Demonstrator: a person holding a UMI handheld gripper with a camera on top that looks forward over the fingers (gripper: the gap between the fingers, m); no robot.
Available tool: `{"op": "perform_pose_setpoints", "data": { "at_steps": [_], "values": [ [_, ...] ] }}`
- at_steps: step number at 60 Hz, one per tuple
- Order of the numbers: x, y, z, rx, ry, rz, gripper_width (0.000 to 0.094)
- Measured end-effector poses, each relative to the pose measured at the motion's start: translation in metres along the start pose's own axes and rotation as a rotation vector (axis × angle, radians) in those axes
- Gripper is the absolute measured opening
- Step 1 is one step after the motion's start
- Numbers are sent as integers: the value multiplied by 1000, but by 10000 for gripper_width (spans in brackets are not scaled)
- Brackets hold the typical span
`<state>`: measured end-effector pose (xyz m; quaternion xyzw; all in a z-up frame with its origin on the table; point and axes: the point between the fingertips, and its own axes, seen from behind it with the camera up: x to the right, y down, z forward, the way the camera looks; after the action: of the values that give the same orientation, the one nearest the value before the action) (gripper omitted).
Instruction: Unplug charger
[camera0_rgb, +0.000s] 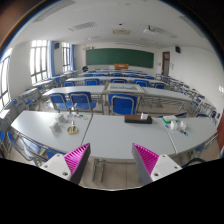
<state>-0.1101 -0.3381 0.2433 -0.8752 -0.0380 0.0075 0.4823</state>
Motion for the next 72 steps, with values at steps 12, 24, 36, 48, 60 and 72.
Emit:
{"op": "perform_pose_setpoints", "data": {
  "at_steps": [12,24,36,48,60,72],
  "values": [
    [51,31,47,-88,40,41,853],
    [143,36,142,-116,149,56,858],
    [212,-19,296,-24,172,64,854],
    [258,-51,440,-22,190,83,845],
    [265,-50,498,-59,191,72,519],
    [268,-52,500,-32,182,91,269]
  ]
}}
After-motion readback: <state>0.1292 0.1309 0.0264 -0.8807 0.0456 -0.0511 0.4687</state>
